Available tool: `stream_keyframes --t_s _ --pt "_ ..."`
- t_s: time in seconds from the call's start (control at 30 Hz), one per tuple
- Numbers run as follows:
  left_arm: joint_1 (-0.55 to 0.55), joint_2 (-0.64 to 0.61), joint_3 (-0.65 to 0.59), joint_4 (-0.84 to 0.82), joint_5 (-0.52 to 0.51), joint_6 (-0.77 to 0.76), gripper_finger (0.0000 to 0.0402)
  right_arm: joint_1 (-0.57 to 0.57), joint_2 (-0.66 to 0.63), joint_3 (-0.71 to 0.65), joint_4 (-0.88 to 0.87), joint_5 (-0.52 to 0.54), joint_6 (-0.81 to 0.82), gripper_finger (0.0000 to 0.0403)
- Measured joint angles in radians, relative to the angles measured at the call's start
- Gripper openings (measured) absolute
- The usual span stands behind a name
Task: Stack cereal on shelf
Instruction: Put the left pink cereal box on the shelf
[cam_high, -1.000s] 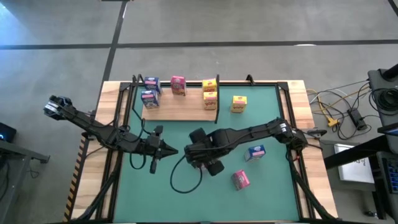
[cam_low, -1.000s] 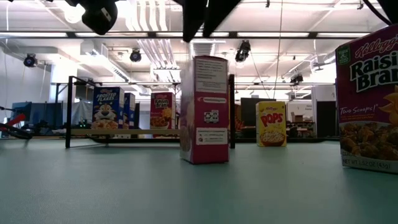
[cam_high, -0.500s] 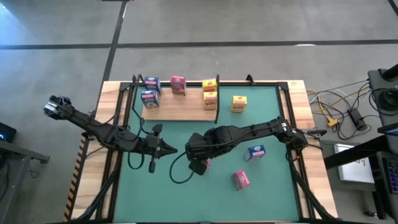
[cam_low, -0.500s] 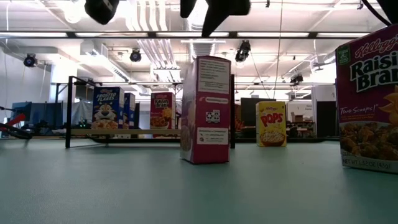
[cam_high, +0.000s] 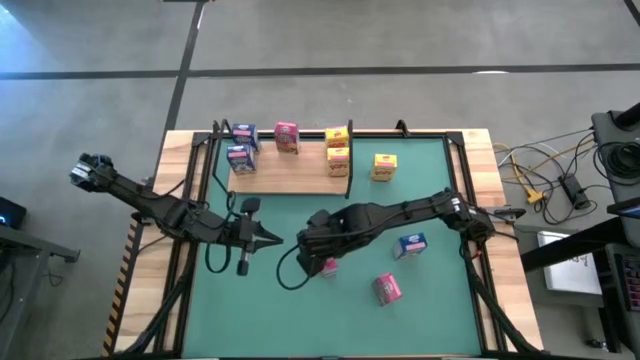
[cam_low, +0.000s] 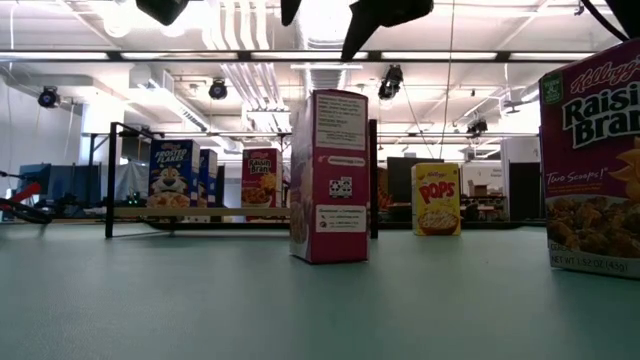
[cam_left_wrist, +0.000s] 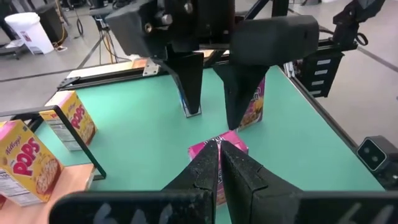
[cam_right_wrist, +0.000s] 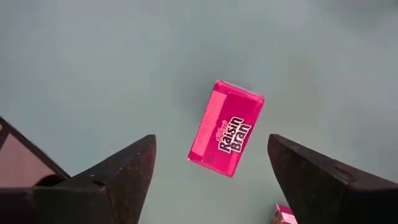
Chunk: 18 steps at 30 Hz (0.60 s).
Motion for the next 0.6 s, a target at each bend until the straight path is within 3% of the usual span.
stream_keyframes --t_s 0.6 --pt "0.0 0.0 -0.001 -0.005 0.0 -0.026 0.0 -0.006 0.132 -0.004 -0.047 0.001 -0.053 0.0294"
